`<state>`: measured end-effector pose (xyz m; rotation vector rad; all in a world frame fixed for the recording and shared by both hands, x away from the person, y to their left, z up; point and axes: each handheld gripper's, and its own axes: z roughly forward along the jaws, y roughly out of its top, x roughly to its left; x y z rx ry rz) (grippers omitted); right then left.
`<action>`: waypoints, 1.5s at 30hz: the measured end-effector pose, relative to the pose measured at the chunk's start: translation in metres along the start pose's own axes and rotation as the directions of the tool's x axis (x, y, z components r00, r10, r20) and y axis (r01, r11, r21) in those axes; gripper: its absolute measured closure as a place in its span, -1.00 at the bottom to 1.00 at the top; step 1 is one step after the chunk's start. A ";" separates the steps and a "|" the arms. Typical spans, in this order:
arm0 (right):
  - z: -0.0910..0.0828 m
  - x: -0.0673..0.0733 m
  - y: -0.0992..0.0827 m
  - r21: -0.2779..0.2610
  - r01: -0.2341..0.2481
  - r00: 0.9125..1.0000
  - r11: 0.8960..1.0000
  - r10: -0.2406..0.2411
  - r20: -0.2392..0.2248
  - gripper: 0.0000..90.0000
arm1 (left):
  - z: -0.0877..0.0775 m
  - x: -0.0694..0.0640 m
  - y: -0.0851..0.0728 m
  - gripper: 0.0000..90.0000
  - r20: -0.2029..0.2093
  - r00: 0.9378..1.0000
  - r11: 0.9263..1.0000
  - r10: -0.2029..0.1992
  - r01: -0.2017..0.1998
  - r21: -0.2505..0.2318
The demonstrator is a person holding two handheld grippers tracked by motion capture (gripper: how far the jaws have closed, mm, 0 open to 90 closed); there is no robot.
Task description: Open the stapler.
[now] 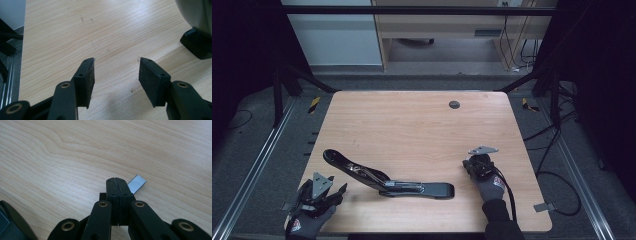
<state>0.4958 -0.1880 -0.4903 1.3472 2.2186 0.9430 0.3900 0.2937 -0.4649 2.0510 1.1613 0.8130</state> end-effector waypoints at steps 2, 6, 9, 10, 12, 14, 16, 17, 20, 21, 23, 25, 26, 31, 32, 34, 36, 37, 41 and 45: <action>-0.001 -0.001 -0.001 0.006 -0.005 1.000 1.000 0.005 0.000 1.00 | 0.000 0.000 0.000 0.03 0.000 1.000 1.000 0.001 -0.001 -0.001; -0.002 0.000 0.000 -0.020 -0.009 1.000 1.000 0.009 -0.012 1.00 | 0.000 0.000 0.000 0.03 -0.001 1.000 1.000 0.002 -0.002 -0.001; 0.000 0.001 0.001 -0.030 -0.009 1.000 1.000 0.009 -0.021 1.00 | 0.000 0.000 0.000 0.03 -0.002 1.000 1.000 0.002 -0.002 -0.001; 0.002 0.002 0.002 -0.028 -0.012 1.000 1.000 0.011 -0.020 1.00 | 0.000 0.000 0.000 0.03 -0.002 1.000 1.000 0.002 -0.002 -0.001; 0.004 0.003 0.003 -0.023 -0.014 1.000 1.000 0.013 -0.025 1.00 | 0.000 0.000 0.000 0.03 -0.001 1.000 1.000 -0.001 0.001 -0.001; 0.007 0.003 0.003 -0.018 0.007 1.000 1.000 -0.007 -0.014 1.00 | 0.000 0.000 0.000 0.03 0.000 1.000 1.000 -0.001 0.001 0.000; 0.007 0.005 0.003 -0.009 -0.006 1.000 1.000 0.006 -0.021 1.00 | 0.000 0.000 0.000 0.03 0.000 1.000 1.000 -0.001 0.001 0.000; 0.007 0.005 0.003 -0.006 -0.006 1.000 1.000 0.006 -0.018 1.00 | 0.000 0.000 0.000 0.03 0.000 1.000 1.000 -0.002 0.002 0.000; 0.005 0.003 0.002 -0.007 -0.006 1.000 1.000 0.006 -0.007 1.00 | -0.001 0.000 0.000 0.03 0.000 1.000 1.000 -0.002 0.002 -0.001; 0.005 0.002 0.002 -0.006 -0.010 1.000 1.000 0.010 -0.006 1.00 | -0.001 0.000 0.000 0.03 -0.001 1.000 1.000 -0.002 0.002 -0.001; 0.005 0.001 0.001 -0.003 -0.010 1.000 1.000 0.010 0.000 1.00 | 0.000 0.000 0.000 0.03 -0.001 1.000 1.000 -0.003 0.003 0.000; 0.004 -0.001 0.000 0.003 -0.012 1.000 1.000 0.012 0.005 1.00 | 0.000 0.000 0.000 0.03 0.000 1.000 1.000 -0.003 0.003 0.000; 0.004 -0.001 0.000 0.000 -0.011 1.000 1.000 0.011 0.008 1.00 | -0.001 0.000 0.000 0.03 0.000 1.000 1.000 -0.003 0.003 0.000; 0.002 -0.004 -0.001 0.002 -0.015 1.000 1.000 0.015 0.017 1.00 | -0.001 0.001 0.000 0.03 -0.001 1.000 1.000 -0.002 0.002 -0.001; 0.002 -0.005 -0.001 0.001 -0.011 1.000 1.000 0.011 0.023 1.00 | -0.001 0.001 0.000 0.03 -0.001 1.000 1.000 -0.002 0.002 -0.001; 0.001 -0.006 -0.002 0.003 -0.015 0.999 1.000 0.015 0.028 1.00 | -0.001 0.000 0.000 0.03 -0.002 1.000 1.000 -0.002 0.002 -0.001; 0.001 -0.008 -0.002 0.001 -0.016 0.999 1.000 0.016 0.034 1.00 | -0.001 0.001 0.000 0.03 -0.001 1.000 1.000 -0.002 0.002 -0.001; 0.000 -0.008 -0.002 0.005 -0.031 0.999 1.000 0.031 0.029 1.00 | -0.001 0.001 0.000 0.03 -0.001 1.000 1.000 -0.002 0.002 0.000; -0.001 -0.011 -0.002 0.006 -0.036 0.998 0.999 0.035 0.043 1.00 | -0.001 0.001 0.000 0.03 -0.001 1.000 1.000 -0.002 0.002 0.000; -0.002 -0.012 -0.003 0.004 -0.044 0.998 0.999 0.043 0.041 1.00 | -0.001 0.001 0.000 0.02 -0.002 1.000 1.000 -0.005 0.005 -0.003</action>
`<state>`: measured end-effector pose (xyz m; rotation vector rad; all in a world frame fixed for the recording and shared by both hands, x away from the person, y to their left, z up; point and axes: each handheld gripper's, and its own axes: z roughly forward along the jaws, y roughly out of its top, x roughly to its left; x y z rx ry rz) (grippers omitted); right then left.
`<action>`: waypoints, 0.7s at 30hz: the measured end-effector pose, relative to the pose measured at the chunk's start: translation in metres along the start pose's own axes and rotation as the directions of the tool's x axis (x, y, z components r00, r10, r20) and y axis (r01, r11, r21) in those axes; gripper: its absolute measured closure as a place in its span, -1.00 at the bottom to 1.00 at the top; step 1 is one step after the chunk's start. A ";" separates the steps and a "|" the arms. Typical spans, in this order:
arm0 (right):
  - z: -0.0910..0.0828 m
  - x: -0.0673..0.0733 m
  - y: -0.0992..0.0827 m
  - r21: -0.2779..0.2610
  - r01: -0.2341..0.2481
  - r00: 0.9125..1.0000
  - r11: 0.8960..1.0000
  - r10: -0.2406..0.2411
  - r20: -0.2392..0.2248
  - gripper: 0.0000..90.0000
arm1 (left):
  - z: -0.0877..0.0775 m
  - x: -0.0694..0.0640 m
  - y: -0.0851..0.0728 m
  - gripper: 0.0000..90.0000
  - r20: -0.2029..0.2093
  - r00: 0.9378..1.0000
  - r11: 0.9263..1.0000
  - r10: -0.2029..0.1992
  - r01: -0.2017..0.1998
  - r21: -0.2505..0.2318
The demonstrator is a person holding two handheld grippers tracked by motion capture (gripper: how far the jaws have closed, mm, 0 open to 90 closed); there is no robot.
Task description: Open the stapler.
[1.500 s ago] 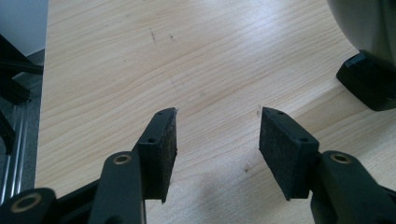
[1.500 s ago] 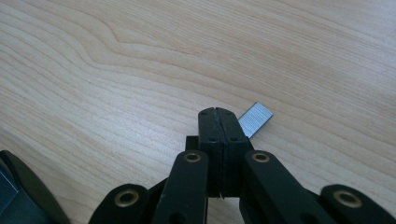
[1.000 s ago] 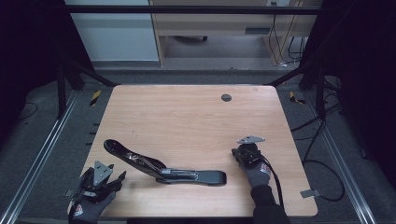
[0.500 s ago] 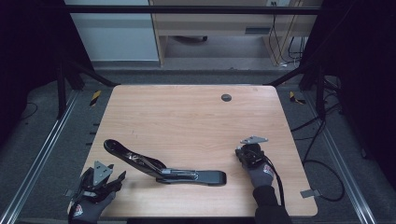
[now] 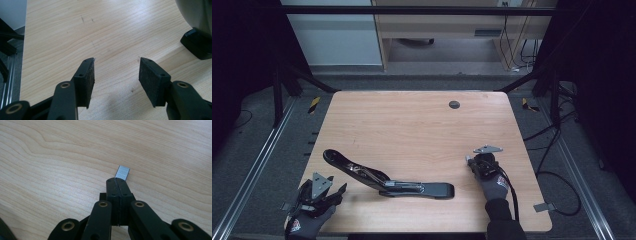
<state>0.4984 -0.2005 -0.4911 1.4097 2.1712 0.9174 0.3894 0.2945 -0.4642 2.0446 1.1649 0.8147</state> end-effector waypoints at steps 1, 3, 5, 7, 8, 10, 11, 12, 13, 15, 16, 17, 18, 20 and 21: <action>0.000 0.000 0.000 -0.005 0.003 1.000 1.000 -0.003 0.006 1.00 | 0.000 0.000 0.000 0.02 0.000 1.000 1.000 -0.001 0.001 0.000; -0.002 0.000 0.000 -0.014 0.002 1.000 1.000 -0.002 0.003 1.00 | 0.000 0.000 0.000 0.02 0.000 1.000 1.000 -0.002 0.002 -0.001; -0.005 0.000 0.001 -0.023 -0.004 1.000 1.000 0.004 0.002 0.97 | 0.000 0.000 0.000 0.02 0.000 1.000 1.000 -0.003 0.003 -0.001; -0.007 0.000 0.002 -0.038 -0.006 1.000 0.999 0.006 0.003 0.92 | 0.000 0.000 0.000 0.01 0.000 1.000 1.000 -0.003 0.003 -0.001; -0.009 0.000 0.003 -0.046 -0.007 1.000 0.999 0.007 0.004 0.87 | 0.000 0.000 0.000 0.01 0.001 1.000 1.000 -0.003 0.003 0.000; -0.011 0.000 0.004 -0.055 -0.025 1.000 0.998 0.025 0.004 0.72 | 0.000 0.000 0.000 0.01 -0.001 1.000 1.000 -0.003 0.003 0.001; -0.011 0.000 0.006 -0.052 -0.033 0.999 0.998 0.034 0.005 0.66 | 0.000 0.000 0.000 0.01 -0.001 1.000 1.000 -0.004 0.004 0.003; -0.012 0.000 0.007 -0.056 -0.034 0.999 0.998 0.034 0.014 0.60 | 0.000 0.000 0.000 0.01 0.000 1.000 1.000 -0.005 0.005 0.003; -0.012 0.000 0.009 -0.063 -0.036 0.999 0.997 0.037 0.018 0.57 | 0.000 0.000 0.000 0.00 0.001 1.000 1.000 -0.004 0.004 0.004; -0.013 0.000 0.012 -0.073 -0.045 0.998 0.996 0.048 0.030 0.52 | 0.001 0.000 0.000 0.00 0.001 1.000 1.000 -0.003 0.003 0.005; -0.013 -0.001 0.013 -0.073 -0.042 0.998 0.996 0.044 0.034 0.51 | 0.001 0.000 0.000 0.00 0.001 1.000 1.000 -0.004 0.004 0.005; -0.012 -0.001 0.015 -0.072 -0.050 0.998 0.996 0.053 0.036 0.50 | 0.001 0.000 0.000 0.00 0.001 1.000 1.000 -0.004 0.004 0.005; -0.011 -0.001 0.016 -0.070 -0.052 0.998 0.996 0.055 0.041 0.49 | 0.001 0.000 0.000 0.00 0.001 1.000 1.000 -0.004 0.004 0.006; -0.010 -0.001 0.018 -0.068 -0.053 0.997 0.996 0.057 0.057 0.48 | 0.001 0.001 0.000 -0.01 0.001 1.000 1.000 -0.004 0.004 0.008; -0.009 -0.002 0.020 -0.069 -0.061 0.996 0.996 0.065 0.057 0.48 | 0.002 0.001 0.000 -0.01 0.001 1.000 1.000 -0.005 0.005 0.008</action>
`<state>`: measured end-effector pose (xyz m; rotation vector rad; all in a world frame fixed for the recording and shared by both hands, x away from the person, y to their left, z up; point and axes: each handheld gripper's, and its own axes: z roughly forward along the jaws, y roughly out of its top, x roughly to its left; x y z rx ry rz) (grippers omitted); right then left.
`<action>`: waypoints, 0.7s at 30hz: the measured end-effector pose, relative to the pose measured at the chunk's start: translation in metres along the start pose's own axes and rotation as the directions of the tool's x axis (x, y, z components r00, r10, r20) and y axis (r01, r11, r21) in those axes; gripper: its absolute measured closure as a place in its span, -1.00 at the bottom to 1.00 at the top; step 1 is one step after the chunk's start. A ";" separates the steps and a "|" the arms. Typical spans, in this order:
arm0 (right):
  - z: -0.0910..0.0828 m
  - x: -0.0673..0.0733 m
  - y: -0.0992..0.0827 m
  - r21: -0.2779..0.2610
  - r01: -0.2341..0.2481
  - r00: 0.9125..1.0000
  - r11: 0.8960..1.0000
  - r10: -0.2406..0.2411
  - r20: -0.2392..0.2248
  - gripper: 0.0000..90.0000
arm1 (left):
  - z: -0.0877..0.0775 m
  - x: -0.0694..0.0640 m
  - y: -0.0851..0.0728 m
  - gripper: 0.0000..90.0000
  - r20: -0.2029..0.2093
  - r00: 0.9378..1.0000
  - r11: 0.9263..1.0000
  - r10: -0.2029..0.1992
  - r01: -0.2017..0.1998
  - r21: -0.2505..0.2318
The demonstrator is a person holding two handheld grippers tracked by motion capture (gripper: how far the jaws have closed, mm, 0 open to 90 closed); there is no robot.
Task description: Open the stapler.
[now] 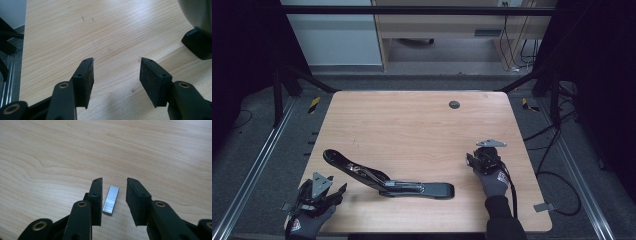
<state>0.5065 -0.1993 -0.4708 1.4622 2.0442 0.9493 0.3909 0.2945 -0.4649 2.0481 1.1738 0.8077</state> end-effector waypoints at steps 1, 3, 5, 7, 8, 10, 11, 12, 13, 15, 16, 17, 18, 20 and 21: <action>0.001 0.000 0.001 0.002 -0.005 1.000 1.000 0.005 0.002 0.48 | 0.000 0.000 0.000 -0.01 0.000 1.000 1.000 0.002 -0.002 0.002; 0.003 0.000 0.003 0.005 -0.011 1.000 1.000 0.011 0.009 0.47 | 0.000 0.000 0.000 -0.01 -0.001 1.000 1.000 0.005 -0.005 0.001; 0.007 0.001 0.004 0.013 -0.011 1.000 1.000 0.011 0.014 0.47 | 0.000 0.000 0.000 -0.01 -0.001 1.000 1.000 0.005 -0.005 0.001; 0.012 0.002 0.005 0.024 -0.007 1.000 1.000 0.007 0.021 0.47 | 0.000 0.000 0.000 -0.01 0.000 1.000 1.000 0.003 -0.003 0.003; 0.014 0.003 0.006 0.034 -0.014 1.000 0.999 0.014 0.028 0.47 | 0.000 0.000 0.000 -0.01 0.000 1.000 1.000 0.000 0.000 0.002; 0.018 0.003 0.006 0.045 -0.016 0.999 0.999 0.014 0.031 0.47 | 0.001 0.000 0.000 -0.01 0.000 1.000 1.000 0.000 0.000 0.003; 0.020 0.003 0.006 0.051 -0.016 0.999 0.999 0.014 0.035 0.47 | 0.001 0.000 0.000 -0.01 0.000 1.000 1.000 0.000 0.000 0.003; 0.021 0.003 0.005 0.058 -0.010 0.999 0.998 0.008 0.038 0.47 | 0.001 0.000 0.000 -0.01 0.001 1.000 1.000 0.000 0.000 0.003; 0.022 0.004 0.005 0.062 -0.017 0.999 0.998 0.014 0.039 0.47 | 0.001 0.000 0.000 -0.01 0.001 1.000 1.000 0.000 0.000 0.003; 0.024 0.005 0.005 0.070 -0.011 0.999 0.997 0.008 0.044 0.48 | 0.001 0.000 0.000 -0.01 0.001 1.000 1.000 0.000 0.000 0.003; 0.025 0.005 0.004 0.075 -0.014 0.999 0.997 0.011 0.045 0.48 | 0.001 0.000 0.000 -0.01 0.001 1.000 1.000 0.000 0.000 0.003; 0.025 0.006 0.004 0.082 -0.016 0.999 0.997 0.013 0.044 0.49 | 0.001 0.000 0.000 -0.01 0.002 1.000 1.000 0.000 0.000 0.003; 0.026 0.006 0.003 0.085 -0.011 0.999 0.996 0.007 0.044 0.50 | 0.001 0.000 0.000 -0.01 0.002 1.000 1.000 0.001 -0.001 0.004; 0.027 0.007 0.003 0.091 -0.010 0.999 0.996 0.006 0.045 0.52 | 0.001 0.000 0.000 -0.01 0.002 1.000 1.000 0.001 -0.001 0.003; 0.028 0.008 0.002 0.099 -0.012 0.999 0.995 0.007 0.047 0.53 | 0.001 0.000 0.000 -0.01 0.002 1.000 1.000 0.001 -0.001 0.004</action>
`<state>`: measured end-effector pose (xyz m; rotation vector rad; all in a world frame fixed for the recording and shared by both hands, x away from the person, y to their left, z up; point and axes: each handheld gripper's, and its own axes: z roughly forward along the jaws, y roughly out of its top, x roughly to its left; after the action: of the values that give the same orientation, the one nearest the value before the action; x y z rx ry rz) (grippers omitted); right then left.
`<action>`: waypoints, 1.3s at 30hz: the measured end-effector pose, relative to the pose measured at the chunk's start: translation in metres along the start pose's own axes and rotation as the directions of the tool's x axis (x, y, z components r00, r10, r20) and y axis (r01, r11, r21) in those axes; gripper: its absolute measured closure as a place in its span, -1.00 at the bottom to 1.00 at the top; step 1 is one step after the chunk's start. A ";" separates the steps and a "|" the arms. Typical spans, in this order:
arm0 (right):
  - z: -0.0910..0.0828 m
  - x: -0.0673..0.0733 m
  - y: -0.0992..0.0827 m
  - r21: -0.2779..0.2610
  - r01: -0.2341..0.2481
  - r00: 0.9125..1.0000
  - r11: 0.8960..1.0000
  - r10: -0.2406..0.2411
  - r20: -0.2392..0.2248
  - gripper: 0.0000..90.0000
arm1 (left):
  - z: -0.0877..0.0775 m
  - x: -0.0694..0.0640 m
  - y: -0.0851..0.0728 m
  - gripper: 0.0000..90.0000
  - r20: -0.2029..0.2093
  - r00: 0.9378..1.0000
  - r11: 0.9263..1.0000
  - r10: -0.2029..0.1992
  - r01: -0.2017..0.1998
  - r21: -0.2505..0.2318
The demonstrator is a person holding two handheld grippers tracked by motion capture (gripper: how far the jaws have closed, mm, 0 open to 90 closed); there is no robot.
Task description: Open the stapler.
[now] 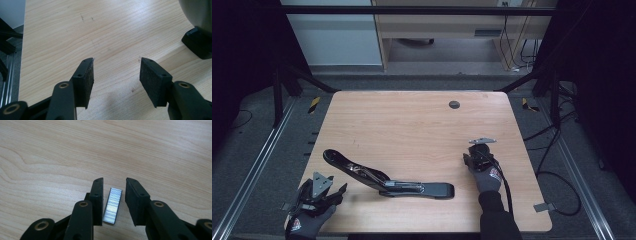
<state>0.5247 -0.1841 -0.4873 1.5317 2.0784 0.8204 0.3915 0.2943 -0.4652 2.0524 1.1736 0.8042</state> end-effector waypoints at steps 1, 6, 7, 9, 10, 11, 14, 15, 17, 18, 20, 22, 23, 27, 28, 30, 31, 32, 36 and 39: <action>0.001 0.000 0.000 0.005 0.002 1.000 1.000 -0.002 0.001 0.54 | 0.000 0.000 0.000 -0.01 0.000 1.000 1.000 0.000 0.000 0.000; 0.003 0.000 -0.002 0.017 -0.004 1.000 1.000 0.004 0.006 0.64 | 0.000 0.000 0.000 -0.01 0.000 1.000 1.000 0.001 -0.001 0.000; 0.003 0.000 -0.002 0.018 -0.003 1.000 1.000 0.003 0.007 0.66 | 0.000 0.000 0.000 -0.01 0.000 1.000 1.000 0.001 -0.001 0.000; 0.003 0.000 -0.002 0.024 -0.004 1.000 1.000 0.003 0.008 0.72 | 0.000 0.000 0.000 -0.01 0.001 1.000 1.000 0.000 0.000 0.001; 0.003 0.000 -0.002 0.025 -0.004 1.000 1.000 0.004 0.010 0.72 | 0.000 0.000 0.000 -0.01 0.001 1.000 1.000 0.000 0.000 0.001; 0.003 0.000 -0.002 0.026 -0.005 1.000 1.000 0.005 0.010 0.72 | 0.000 0.000 0.000 -0.01 0.001 1.000 1.000 0.000 0.000 0.001; 0.000 0.000 -0.001 0.014 0.001 1.000 1.000 -0.001 0.008 0.73 | 0.000 0.000 0.000 -0.01 0.001 1.000 1.000 -0.002 0.002 -0.001; -0.001 0.000 -0.001 0.011 0.002 1.000 1.000 -0.002 0.003 0.73 | 0.000 0.000 0.000 -0.01 0.001 1.000 1.000 0.000 0.000 0.000; -0.005 -0.001 0.000 -0.001 0.017 1.000 1.000 -0.017 -0.006 0.73 | 0.000 0.000 0.000 -0.01 0.000 1.000 1.000 0.000 0.000 -0.001; -0.008 -0.001 0.000 -0.008 0.015 1.000 1.000 -0.015 -0.014 0.73 | -0.001 0.000 0.000 -0.01 0.000 1.000 1.000 0.003 -0.003 0.001; -0.015 -0.003 0.000 -0.028 0.034 0.999 0.999 -0.035 -0.030 0.73 | -0.001 0.000 0.000 -0.01 0.000 1.000 1.000 0.002 -0.002 0.001; -0.021 -0.004 0.000 -0.044 0.045 0.998 0.998 -0.047 -0.045 0.73 | -0.001 0.000 0.000 -0.01 0.000 1.000 1.000 0.002 -0.002 0.001; -0.024 -0.005 0.000 -0.053 0.048 0.997 0.997 -0.051 -0.057 0.73 | -0.001 0.000 0.000 -0.01 0.001 1.000 1.000 0.003 -0.003 0.001; -0.040 -0.008 -0.007 -0.092 0.086 0.990 0.992 -0.095 -0.100 0.73 | 0.000 0.000 0.000 -0.01 -0.001 1.000 1.000 0.003 -0.003 -0.001; -0.043 -0.008 -0.008 -0.089 0.085 0.990 0.992 -0.094 -0.103 0.73 | 0.000 -0.001 0.000 -0.01 -0.001 1.000 1.000 0.003 -0.003 0.000; -0.050 -0.010 -0.013 -0.103 0.091 0.987 0.991 -0.103 -0.120 0.73 | -0.001 -0.001 0.000 -0.01 -0.001 1.000 1.000 0.004 -0.004 0.000; -0.053 -0.011 -0.014 -0.107 0.096 0.987 0.990 -0.109 -0.122 0.73 | -0.001 -0.001 0.000 -0.01 -0.001 1.000 1.000 0.003 -0.003 -0.001; -0.056 -0.012 -0.017 -0.105 0.097 0.985 0.990 -0.111 -0.134 0.73 | -0.001 -0.001 0.000 -0.01 -0.001 1.000 1.000 0.003 -0.003 0.000; -0.066 -0.015 -0.030 -0.115 0.128 0.977 0.985 -0.146 -0.158 0.73 | -0.001 -0.001 0.000 -0.01 0.002 1.000 1.000 0.009 -0.009 0.004; -0.069 -0.017 -0.039 -0.108 0.160 0.971 0.981 -0.176 -0.164 0.73 | 0.000 -0.001 0.000 -0.01 0.001 1.000 1.000 0.007 -0.007 0.003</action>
<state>0.4571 -0.2233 -0.4632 1.2537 2.2224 1.0023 0.3909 0.2933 -0.4652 2.0609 1.1681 0.8046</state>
